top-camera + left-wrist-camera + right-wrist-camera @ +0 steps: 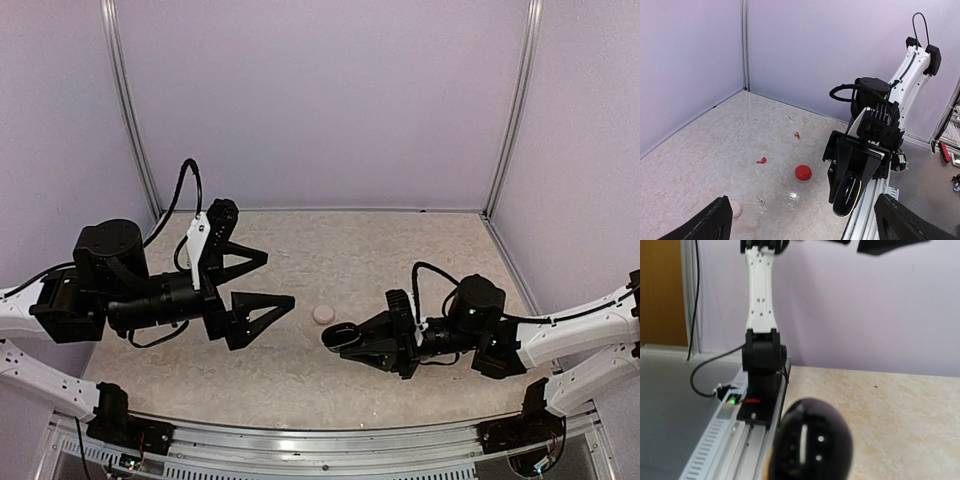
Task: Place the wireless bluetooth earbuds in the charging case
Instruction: Open the charging case with the earbuds inside.
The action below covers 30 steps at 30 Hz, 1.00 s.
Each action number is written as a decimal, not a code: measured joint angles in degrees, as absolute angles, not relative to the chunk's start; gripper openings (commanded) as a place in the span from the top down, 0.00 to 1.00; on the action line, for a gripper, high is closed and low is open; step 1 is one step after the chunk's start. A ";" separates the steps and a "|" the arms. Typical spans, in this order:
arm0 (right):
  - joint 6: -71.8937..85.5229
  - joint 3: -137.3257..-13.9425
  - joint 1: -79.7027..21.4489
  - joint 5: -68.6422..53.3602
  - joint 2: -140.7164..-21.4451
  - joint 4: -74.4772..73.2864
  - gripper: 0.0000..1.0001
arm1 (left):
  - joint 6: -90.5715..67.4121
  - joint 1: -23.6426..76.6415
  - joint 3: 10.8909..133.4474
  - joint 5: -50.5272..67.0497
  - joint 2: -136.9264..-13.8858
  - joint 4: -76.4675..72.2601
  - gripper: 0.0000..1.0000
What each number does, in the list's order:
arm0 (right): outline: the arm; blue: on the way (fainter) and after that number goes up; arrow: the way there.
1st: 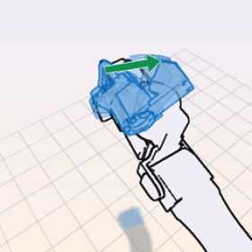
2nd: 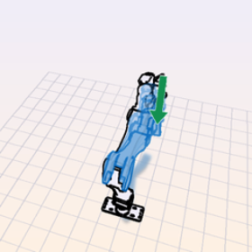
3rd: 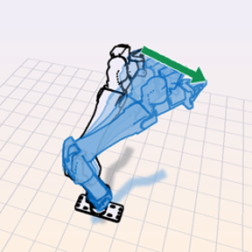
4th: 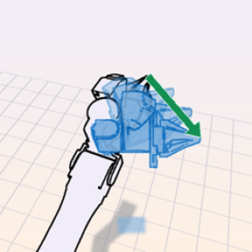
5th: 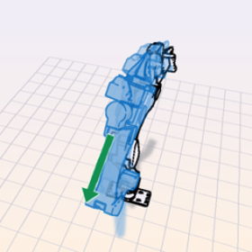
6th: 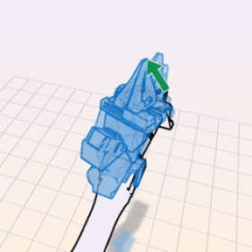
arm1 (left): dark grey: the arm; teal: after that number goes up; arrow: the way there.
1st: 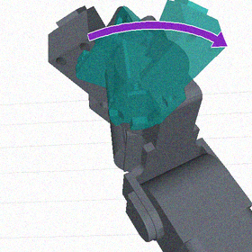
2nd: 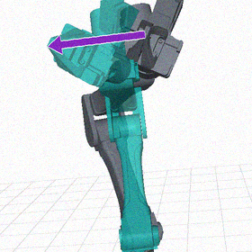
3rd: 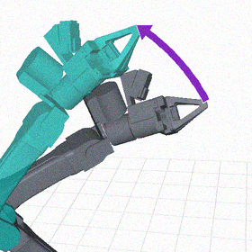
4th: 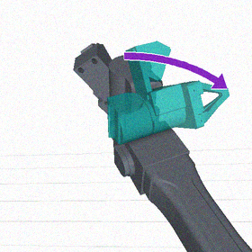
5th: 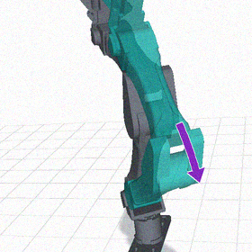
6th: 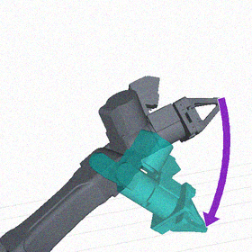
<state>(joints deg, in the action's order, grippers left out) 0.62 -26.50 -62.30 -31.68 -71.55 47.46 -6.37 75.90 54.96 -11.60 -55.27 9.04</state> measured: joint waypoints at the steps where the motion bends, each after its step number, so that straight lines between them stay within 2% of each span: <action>1: 1.21 -26.94 -62.30 -31.66 -71.50 47.24 1.00 | -6.68 75.55 54.41 -11.75 -54.94 8.27 0.01; 5: 3.40 -28.25 -62.17 -31.48 -71.00 46.78 1.00 | -7.20 75.02 53.67 -10.96 -55.51 6.57 0.02; 11: 5.56 -28.69 -62.08 -31.94 -70.65 46.50 1.00 | -6.83 75.02 53.69 -5.69 -61.21 5.02 0.11; 17: 6.26 -28.77 -62.08 -32.45 -70.65 46.39 1.00 | -5.85 75.02 54.02 -2.15 -66.30 4.69 0.14; 30: 5.76 -29.21 -62.08 -33.45 -70.65 45.21 1.00 | -6.42 72.66 56.10 -1.48 -69.17 4.21 0.22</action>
<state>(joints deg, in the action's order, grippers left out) 5.76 -29.21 -62.08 -33.45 -70.65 45.21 -6.42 72.66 56.10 -1.48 -69.17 4.21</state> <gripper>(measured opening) 0.227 0.786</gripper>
